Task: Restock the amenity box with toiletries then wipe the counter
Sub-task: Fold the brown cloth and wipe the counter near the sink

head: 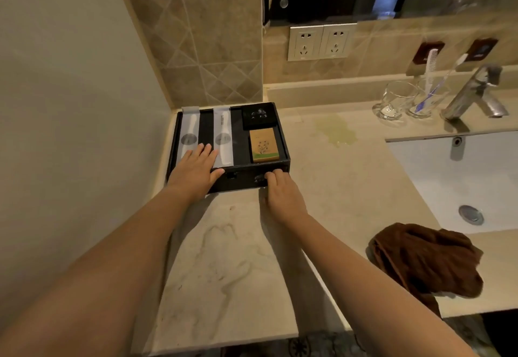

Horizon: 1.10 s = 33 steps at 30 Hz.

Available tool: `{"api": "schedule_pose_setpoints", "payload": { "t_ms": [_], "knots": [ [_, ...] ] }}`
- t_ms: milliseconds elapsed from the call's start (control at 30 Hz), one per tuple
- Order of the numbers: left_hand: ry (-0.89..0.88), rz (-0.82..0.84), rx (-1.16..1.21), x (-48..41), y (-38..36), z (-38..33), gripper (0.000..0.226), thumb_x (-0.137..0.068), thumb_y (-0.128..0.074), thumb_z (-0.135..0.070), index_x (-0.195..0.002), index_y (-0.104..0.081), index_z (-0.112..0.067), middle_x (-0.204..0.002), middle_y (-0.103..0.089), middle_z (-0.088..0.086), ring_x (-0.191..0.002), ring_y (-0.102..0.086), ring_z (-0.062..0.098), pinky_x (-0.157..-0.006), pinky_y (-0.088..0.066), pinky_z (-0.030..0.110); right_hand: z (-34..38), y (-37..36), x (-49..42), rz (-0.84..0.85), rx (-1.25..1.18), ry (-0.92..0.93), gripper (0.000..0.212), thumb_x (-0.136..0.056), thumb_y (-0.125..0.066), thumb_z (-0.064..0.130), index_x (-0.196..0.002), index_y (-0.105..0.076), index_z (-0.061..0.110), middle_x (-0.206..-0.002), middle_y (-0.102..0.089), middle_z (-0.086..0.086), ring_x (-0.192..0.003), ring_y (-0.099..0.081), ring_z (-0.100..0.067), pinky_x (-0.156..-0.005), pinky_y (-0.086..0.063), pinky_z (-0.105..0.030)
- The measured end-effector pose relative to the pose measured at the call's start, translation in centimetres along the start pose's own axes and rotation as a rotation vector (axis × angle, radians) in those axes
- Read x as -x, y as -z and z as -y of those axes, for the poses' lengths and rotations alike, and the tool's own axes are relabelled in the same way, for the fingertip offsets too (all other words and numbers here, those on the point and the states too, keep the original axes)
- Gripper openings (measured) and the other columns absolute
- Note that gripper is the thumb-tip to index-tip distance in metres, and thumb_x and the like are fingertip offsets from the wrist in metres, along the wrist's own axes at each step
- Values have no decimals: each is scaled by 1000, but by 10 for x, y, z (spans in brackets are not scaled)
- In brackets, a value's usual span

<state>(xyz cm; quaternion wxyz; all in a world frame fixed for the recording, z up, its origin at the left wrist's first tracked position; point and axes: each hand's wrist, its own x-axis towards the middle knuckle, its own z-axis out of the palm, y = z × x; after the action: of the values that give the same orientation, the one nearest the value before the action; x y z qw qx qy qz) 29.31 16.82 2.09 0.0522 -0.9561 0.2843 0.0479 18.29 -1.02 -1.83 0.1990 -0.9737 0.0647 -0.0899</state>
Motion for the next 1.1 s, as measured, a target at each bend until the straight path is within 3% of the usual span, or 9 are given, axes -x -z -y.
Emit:
{"api": "schedule_pose_setpoints", "payload": {
  "t_ms": [167,267,400,500,567,667,833,1000,1100],
  "knots": [
    [173,-178,115,34,3,-47,60,-98,-28,-40,-149,-13,-11,-159,-12,10,-147,-5,23,-119,-5,39,-20,38,22,128,66,30,39,-93,-48,19,-128,-45,5,-128,-50,-15,-116,-47,-30,-98,-40,-35],
    [109,-289,153,60,0,-93,57,-99,-27,-34,-149,-11,-13,-160,-11,7,-147,-4,20,-119,-1,36,-39,62,49,146,49,-47,47,-93,-50,18,-137,-38,8,-139,-44,-12,-123,-43,-28,-103,-38,-35],
    [-40,-13,372,86,-18,-146,57,-100,-27,-35,-151,-6,-20,-161,0,0,-147,5,15,-118,2,30,-84,97,94,176,137,-142,47,-92,-51,22,-136,-38,10,-140,-44,-11,-126,-40,-27,-103,-36,-35],
    [-160,222,379,98,-38,-170,61,-99,-28,-41,-151,-3,-21,-160,7,1,-147,10,17,-118,2,34,-118,121,130,168,185,-304,45,-92,-50,31,-132,-43,11,-135,-49,-10,-123,-42,-28,-100,-38,-36],
    [-182,282,366,101,-49,-181,63,-98,-26,-44,-151,-1,-20,-160,9,2,-146,11,20,-118,2,36,-139,133,153,192,250,-403,46,-93,-46,39,-130,-45,11,-132,-52,-11,-121,-45,-30,-98,-40,-38],
    [-195,306,300,103,-61,-190,66,-97,-25,-47,-151,1,-19,-159,13,5,-146,13,22,-118,3,38,-164,136,187,272,227,-470,53,-93,-45,43,-136,-41,12,-137,-48,-13,-124,-42,-33,-101,-38,-40],
    [-195,280,217,107,-72,-191,68,-97,-22,-50,-149,8,-19,-158,19,5,-145,18,22,-117,7,38,-181,130,213,197,50,-388,58,-89,-56,36,-139,-38,14,-140,-48,-12,-127,-43,-31,-105,-35,-40],
    [-190,275,199,105,-76,-190,69,-96,-20,-52,-149,11,-19,-157,21,4,-144,20,20,-117,8,37,-189,126,207,179,201,-448,68,-84,-58,48,-139,-38,15,-142,-46,-9,-129,-42,-29,-103,-38,-42],
    [-177,253,200,107,-81,-192,68,-96,-17,-53,-148,11,-21,-157,22,3,-144,22,19,-116,11,37,-186,119,201,156,225,-492,64,-85,-59,46,-138,-40,15,-137,-49,-10,-124,-43,-31,-99,-39,-42]
  ]
}}
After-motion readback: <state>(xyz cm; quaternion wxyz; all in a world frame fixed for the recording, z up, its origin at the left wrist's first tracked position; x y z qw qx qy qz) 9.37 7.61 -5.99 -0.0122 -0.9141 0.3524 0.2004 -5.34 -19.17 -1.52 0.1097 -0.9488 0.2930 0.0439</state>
